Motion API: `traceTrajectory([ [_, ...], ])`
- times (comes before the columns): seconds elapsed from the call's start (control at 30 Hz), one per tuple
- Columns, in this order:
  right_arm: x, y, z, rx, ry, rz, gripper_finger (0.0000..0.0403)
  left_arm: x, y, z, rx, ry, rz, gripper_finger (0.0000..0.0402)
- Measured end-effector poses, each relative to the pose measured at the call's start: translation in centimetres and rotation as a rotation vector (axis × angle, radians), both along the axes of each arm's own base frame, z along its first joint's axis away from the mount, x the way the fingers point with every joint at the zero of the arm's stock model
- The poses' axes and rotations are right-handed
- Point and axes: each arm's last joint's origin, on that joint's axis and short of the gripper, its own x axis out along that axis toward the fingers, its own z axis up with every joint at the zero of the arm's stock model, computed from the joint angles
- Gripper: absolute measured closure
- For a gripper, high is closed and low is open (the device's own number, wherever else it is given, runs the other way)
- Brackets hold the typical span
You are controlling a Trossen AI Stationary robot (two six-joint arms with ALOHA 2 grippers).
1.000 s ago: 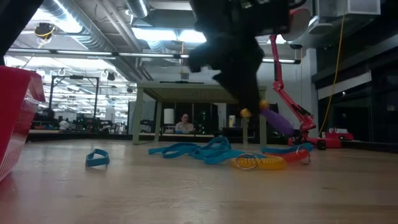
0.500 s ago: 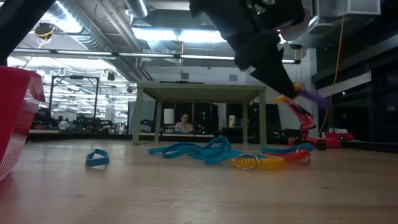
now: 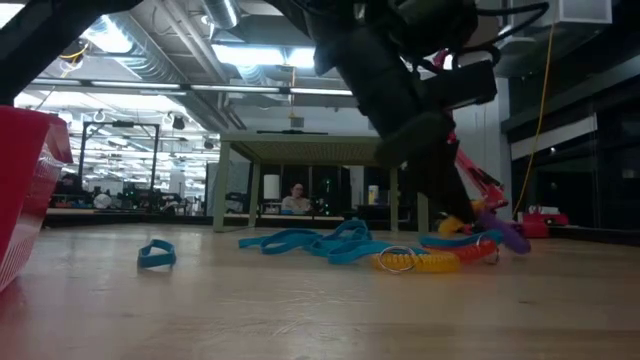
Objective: Pick & Place Office Desk Supplies
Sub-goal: Put the yellow spring keychain into the orange bin
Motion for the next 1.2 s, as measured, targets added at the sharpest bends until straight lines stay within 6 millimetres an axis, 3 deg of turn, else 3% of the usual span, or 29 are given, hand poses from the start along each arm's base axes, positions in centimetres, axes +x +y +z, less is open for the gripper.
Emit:
traceTrajectory([
  [0.33, 0.0, 0.0, 0.0, 0.006, 0.005, 0.007, 0.0207, -0.2, 0.0, -0.1, 0.004, 0.023, 0.021, 0.0256],
  [0.5, 0.0, 0.0, 0.0, 0.006, 0.005, 0.007, 0.0207, -0.3, 0.3, -0.2, 0.109, 0.032, 0.054, 0.0222],
  [0.7, 0.0, 0.0, 0.0, 0.006, 0.005, 0.007, 0.0207, -0.8, 0.9, -0.6, 0.135, 0.111, -0.014, 0.0230],
  [1.03, 0.0, 0.0, 0.0, 0.006, 0.005, 0.007, 0.0207, -0.6, -1.5, -0.5, 0.221, 0.071, -0.192, 0.0281],
  [1.2, 0.0, 0.0, 0.0, 0.005, 0.006, 0.007, 0.0207, -0.4, -1.4, -0.5, 0.270, 0.054, -0.204, 0.0288],
])
